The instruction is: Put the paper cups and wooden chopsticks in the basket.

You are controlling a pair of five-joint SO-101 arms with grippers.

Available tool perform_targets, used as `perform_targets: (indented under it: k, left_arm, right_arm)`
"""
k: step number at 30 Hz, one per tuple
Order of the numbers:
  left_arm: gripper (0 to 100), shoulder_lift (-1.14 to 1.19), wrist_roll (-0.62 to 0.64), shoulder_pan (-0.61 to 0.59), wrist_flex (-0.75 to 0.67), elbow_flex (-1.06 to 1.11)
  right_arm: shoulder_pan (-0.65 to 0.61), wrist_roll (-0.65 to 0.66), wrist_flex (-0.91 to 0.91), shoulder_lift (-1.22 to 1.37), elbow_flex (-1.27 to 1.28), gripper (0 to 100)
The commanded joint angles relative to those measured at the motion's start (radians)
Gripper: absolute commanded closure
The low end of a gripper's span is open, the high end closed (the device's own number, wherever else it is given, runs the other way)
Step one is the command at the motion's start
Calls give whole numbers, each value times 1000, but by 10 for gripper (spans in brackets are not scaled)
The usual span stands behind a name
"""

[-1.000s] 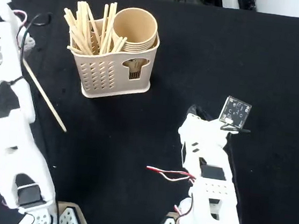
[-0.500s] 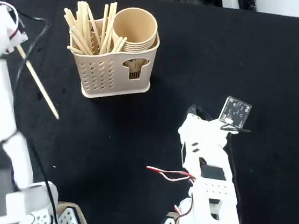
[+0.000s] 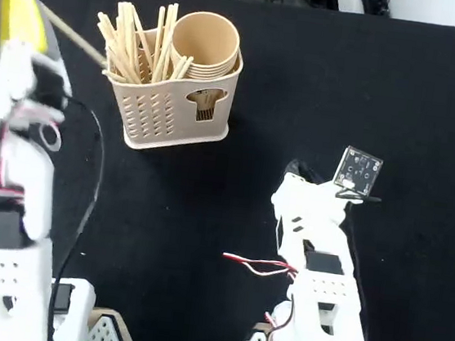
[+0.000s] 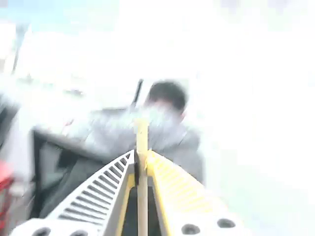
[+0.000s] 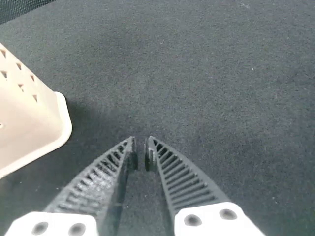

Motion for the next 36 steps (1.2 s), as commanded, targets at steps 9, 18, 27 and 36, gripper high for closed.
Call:
perform_targets:
  k: [9, 18, 27, 36]
  left_arm:
    - [972, 80, -6, 90, -133, 54]
    - [971, 175, -5, 122, -133, 130]
    - [867, 170, 0, 133, -48, 188]
    - [788, -32, -43, 189, 566, 7]
  right_arm:
    - [-14, 9, -23, -2, -4, 946]
    - [-14, 9, -23, -2, -5, 946]
    - [-14, 9, -23, -2, -5, 946]
    - [-14, 9, -23, -2, -5, 946]
